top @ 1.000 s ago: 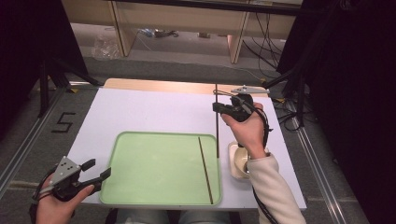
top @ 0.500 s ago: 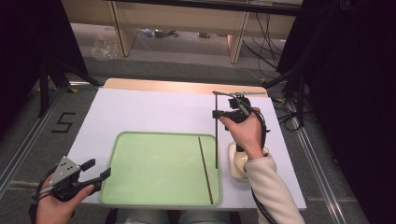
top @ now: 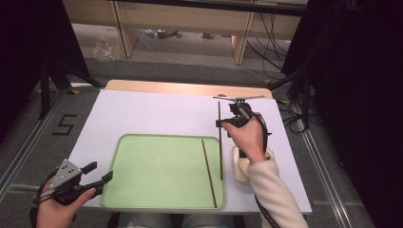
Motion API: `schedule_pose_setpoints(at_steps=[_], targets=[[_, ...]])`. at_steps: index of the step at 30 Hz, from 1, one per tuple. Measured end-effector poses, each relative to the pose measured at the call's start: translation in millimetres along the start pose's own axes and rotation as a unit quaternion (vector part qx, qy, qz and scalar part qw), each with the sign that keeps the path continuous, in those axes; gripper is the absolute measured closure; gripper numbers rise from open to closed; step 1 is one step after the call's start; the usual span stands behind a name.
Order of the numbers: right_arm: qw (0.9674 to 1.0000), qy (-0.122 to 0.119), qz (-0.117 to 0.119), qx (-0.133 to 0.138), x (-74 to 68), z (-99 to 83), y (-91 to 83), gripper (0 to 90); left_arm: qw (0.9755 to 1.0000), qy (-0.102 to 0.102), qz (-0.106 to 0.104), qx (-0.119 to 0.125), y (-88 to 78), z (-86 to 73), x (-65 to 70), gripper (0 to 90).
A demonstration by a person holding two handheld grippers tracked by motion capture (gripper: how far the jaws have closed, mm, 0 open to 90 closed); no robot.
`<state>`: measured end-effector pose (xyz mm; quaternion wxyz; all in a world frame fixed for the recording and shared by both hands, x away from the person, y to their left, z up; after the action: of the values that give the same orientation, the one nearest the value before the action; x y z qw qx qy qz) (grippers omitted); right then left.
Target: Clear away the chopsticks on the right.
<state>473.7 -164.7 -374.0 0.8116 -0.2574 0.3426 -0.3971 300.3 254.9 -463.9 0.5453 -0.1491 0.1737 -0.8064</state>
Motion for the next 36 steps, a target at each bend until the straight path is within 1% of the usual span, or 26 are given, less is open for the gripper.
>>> schedule_pose_setpoints(at_steps=[2, 3, 4, 5, 6, 7, 8, 9, 10, 11, 15, 16, 18, 19, 22, 23, 24, 26, 27, 28, 29, 31, 33, 34, 35, 36], targets=[[0.9998, 0.021, -0.007, -0.001, -1.1, -2.3, 1.8, 86.7, 1.0, 0.002, 0.001, -0.001, -0.2, 0.0, -0.3, 32.5], [0.9993, 0.033, -0.002, -0.017, -2.0, -2.6, 1.4, 86.7, 1.0, 0.001, 0.0, -0.001, -0.1, -0.1, -0.2, 32.5], [0.9997, 0.017, -0.006, -0.017, 0.9, -3.2, 2.7, 86.7, 1.0, 0.0, 0.0, -0.001, 0.0, -0.1, -0.1, 32.5], [0.9997, 0.013, -0.006, -0.02, 1.8, -3.7, 4.1, 86.7, 1.0, 0.0, 0.0, -0.001, 0.0, -0.1, -0.1, 32.5], [0.9993, 0.027, -0.008, -0.023, 0.2, -3.9, 4.0, 86.7, 1.0, 0.001, 0.0, -0.001, 0.0, -0.1, -0.2, 32.5], [0.9997, 0.019, -0.009, -0.015, 2.0, -4.8, 7.0, 86.7, 1.0, -0.001, 0.0, -0.001, 0.1, -0.1, 0.0, 32.5], [0.9995, 0.017, -0.013, -0.025, 2.2, -5.1, 6.5, 86.7, 1.0, 0.003, 0.001, -0.001, -0.1, -0.1, -0.4, 32.5], [0.9991, 0.024, -0.016, -0.031, 1.6, -5.5, 6.6, 86.7, 1.0, 0.002, 0.001, -0.001, -0.1, -0.1, -0.4, 32.5], [0.9988, 0.034, -0.012, -0.033, 0.6, -5.6, 7.0, 86.7, 1.0, 0.001, 0.0, -0.002, -0.1, -0.2, -0.2, 32.5], [0.9991, 0.021, -0.013, -0.034, 3.2, -6.4, 8.3, 86.7, 1.0, 0.0, 0.0, -0.001, 0.0, -0.2, -0.1, 32.5], [0.999, 0.015, -0.012, -0.041, 4.2, -7.5, 10.6, 86.7, 1.0, 0.001, 0.0, -0.002, -0.1, -0.2, -0.3, 32.5], [0.9986, 0.028, -0.012, -0.045, 2.6, -7.6, 10.6, 86.7, 1.0, 0.0, 0.0, -0.001, -0.1, -0.2, -0.3, 32.5], [0.9983, 0.022, -0.018, -0.051, 3.5, -9.2, 12.6, 86.7, 1.0, 0.0, 0.0, -0.001, -0.3, -0.1, -0.3, 32.5], [0.9982, 0.028, -0.019, -0.049, 2.5, -9.8, 14.1, 86.7, 1.0, 0.0, 0.0, -0.001, -0.2, -0.1, -0.3, 32.5], [0.9978, 0.031, -0.021, -0.054, 2.6, -10.9, 16.1, 86.7, 1.0, 0.0, -0.001, -0.002, -0.2, -0.3, -0.4, 32.5], [0.9972, 0.037, -0.018, -0.062, 2.0, -11.1, 16.4, 86.7, 1.0, -0.001, -0.001, -0.002, -0.2, -0.3, -0.3, 32.5], [0.998, 0.027, -0.018, -0.054, 3.7, -11.0, 17.7, 86.7, 1.0, -0.001, -0.001, -0.002, -0.3, -0.3, -0.5, 32.6], [0.9979, 0.017, -0.021, -0.06, 5.3, -11.9, 18.4, 86.7, 1.0, -0.001, -0.001, -0.003, -0.2, -0.4, -0.5, 32.6], [0.9961, 0.046, -0.021, -0.073, 1.7, -13.1, 18.2, 86.7, 1.0, 0.0, 0.0, -0.003, -0.2, -0.4, -0.4, 32.6], [0.9959, 0.052, -0.023, -0.071, 1.3, -13.4, 19.6, 86.7, 1.0, 0.001, -0.001, -0.003, -0.3, -0.3, -0.4, 32.6], [0.9956, 0.05, -0.026, -0.075, 2.1, -14.0, 20.8, 86.7, 1.0, 0.001, 0.0, -0.003, -0.3, -0.3, -0.4, 32.6], [0.9935, 0.073, -0.027, -0.084, -0.9, -14.6, 22.7, 86.7, 1.0, 0.0, 0.0, -0.003, -0.2, -0.4, -0.5, 32.6], [0.9919, 0.083, -0.033, -0.091, -2.3, -15.7, 24.8, 86.7, 1.0, 0.0, 0.0, -0.003, -0.2, -0.5, -0.4, 32.6], [0.9916, 0.082, -0.034, -0.093, -2.0, -16.2, 25.4, 86.7, 1.0, 0.001, -0.001, -0.003, -0.2, -0.4, -0.5, 32.6], [0.9927, 0.066, -0.036, -0.094, 1.5, -17.8, 27.8, 86.7, 1.0, 0.001, -0.001, -0.003, -0.2, -0.4, -0.5, 32.6], [0.9913, 0.077, -0.035, -0.101, -0.1, -18.3, 28.6, 86.7, 1.0, 0.0, 0.0, -0.004, -0.2, -0.5, -0.4, 32.6]])
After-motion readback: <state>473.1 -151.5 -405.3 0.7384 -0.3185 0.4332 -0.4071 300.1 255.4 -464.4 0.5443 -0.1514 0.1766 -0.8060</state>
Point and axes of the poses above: each handheld gripper's, and its own axes: y roughly forward along the jaws, z roughly out of its top, x roughly to its right, the point moved 3 cm from there along y, roughly forward along the jaws, and after that the axes turned 5 degrees about z, right-handed, at the moved point
